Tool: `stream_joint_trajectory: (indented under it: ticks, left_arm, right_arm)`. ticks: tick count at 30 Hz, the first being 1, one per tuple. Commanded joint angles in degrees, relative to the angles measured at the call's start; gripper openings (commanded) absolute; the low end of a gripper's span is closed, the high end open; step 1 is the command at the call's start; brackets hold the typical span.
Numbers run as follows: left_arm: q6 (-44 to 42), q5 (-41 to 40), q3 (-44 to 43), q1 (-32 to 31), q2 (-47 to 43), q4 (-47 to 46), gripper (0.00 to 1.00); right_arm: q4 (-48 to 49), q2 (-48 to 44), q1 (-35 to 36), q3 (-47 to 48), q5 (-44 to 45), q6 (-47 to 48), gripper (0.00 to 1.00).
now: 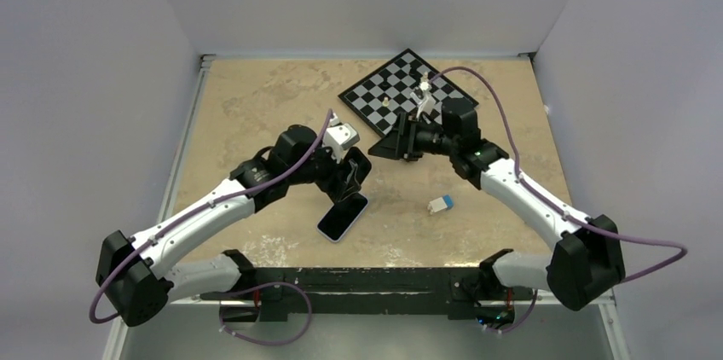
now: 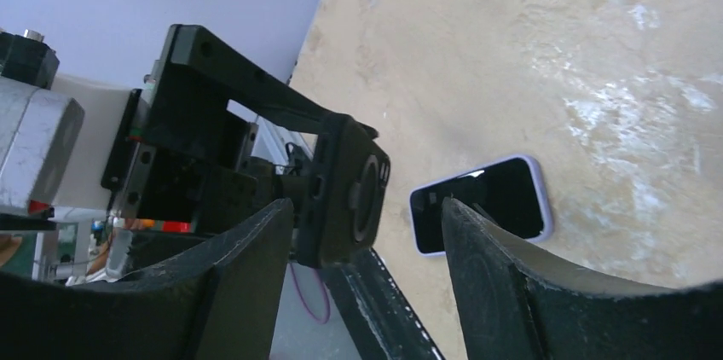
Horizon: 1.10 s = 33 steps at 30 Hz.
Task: Take the phone out of the phone case
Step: Pick up the phone at the center of the board.
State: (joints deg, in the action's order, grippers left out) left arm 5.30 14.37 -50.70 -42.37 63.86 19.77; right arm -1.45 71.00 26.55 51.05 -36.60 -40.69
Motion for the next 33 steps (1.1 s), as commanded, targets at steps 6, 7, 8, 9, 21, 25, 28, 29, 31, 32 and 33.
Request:
stream_joint_trajectory:
  ticks: [6, 7, 8, 9, 21, 25, 28, 29, 31, 32, 33]
  left_arm:
    - [-2.5, -1.8, -2.4, -1.1, 1.6, -3.0, 0.00]
    - [-2.6, -1.9, -2.5, -1.1, 1.6, -3.0, 0.00]
    - [-2.6, -2.0, -2.6, -1.1, 1.5, -2.9, 0.00]
    - [-2.6, -2.1, -2.6, -1.1, 1.5, -2.8, 0.00]
    - [0.1, -7.9, -2.7, -1.3, 0.4, -2.2, 0.06]
    - [4.0, -11.0, -1.7, -1.2, -2.1, -4.4, 0.40]
    - [9.0, -16.5, -2.6, -1.0, -3.7, -3.0, 0.98]
    - [11.3, -18.9, -3.6, -0.7, -4.2, -1.4, 1.00]
    - [15.9, -21.4, -5.4, 0.2, -5.0, 1.6, 1.00]
    - [18.3, -22.7, -6.5, 0.7, -5.5, 3.4, 1.00]
    - [21.0, -23.7, -7.5, 1.4, -6.0, 5.3, 1.00]
  right_arm:
    - [2.2, 6.2, 8.1, 4.7, 5.8, -0.7, 0.66]
    - [2.6, 6.9, 8.6, 4.4, 6.1, -0.8, 0.63]
    - [3.2, 7.5, 8.8, 3.8, 6.2, -1.0, 0.61]
    - [4.0, 8.1, 8.9, 3.2, 6.2, -1.4, 0.58]
    - [18.6, 9.0, 8.9, -3.1, -0.9, -8.0, 0.00]
    - [29.3, 7.1, 8.8, -7.9, -0.6, -13.6, 0.00]
    - [35.8, 6.0, 7.5, -10.9, -0.1, -17.6, 0.00]
    - [38.2, 5.6, 6.7, -11.8, 0.1, -19.0, 0.00]
    - [41.8, 5.1, 4.8, -13.6, 0.2, -22.2, 0.00]
    - [43.5, 4.9, 3.6, -14.3, 0.2, -23.4, 0.00]
    - [44.9, 4.8, 2.4, -15.0, 0.2, -24.7, 0.00]
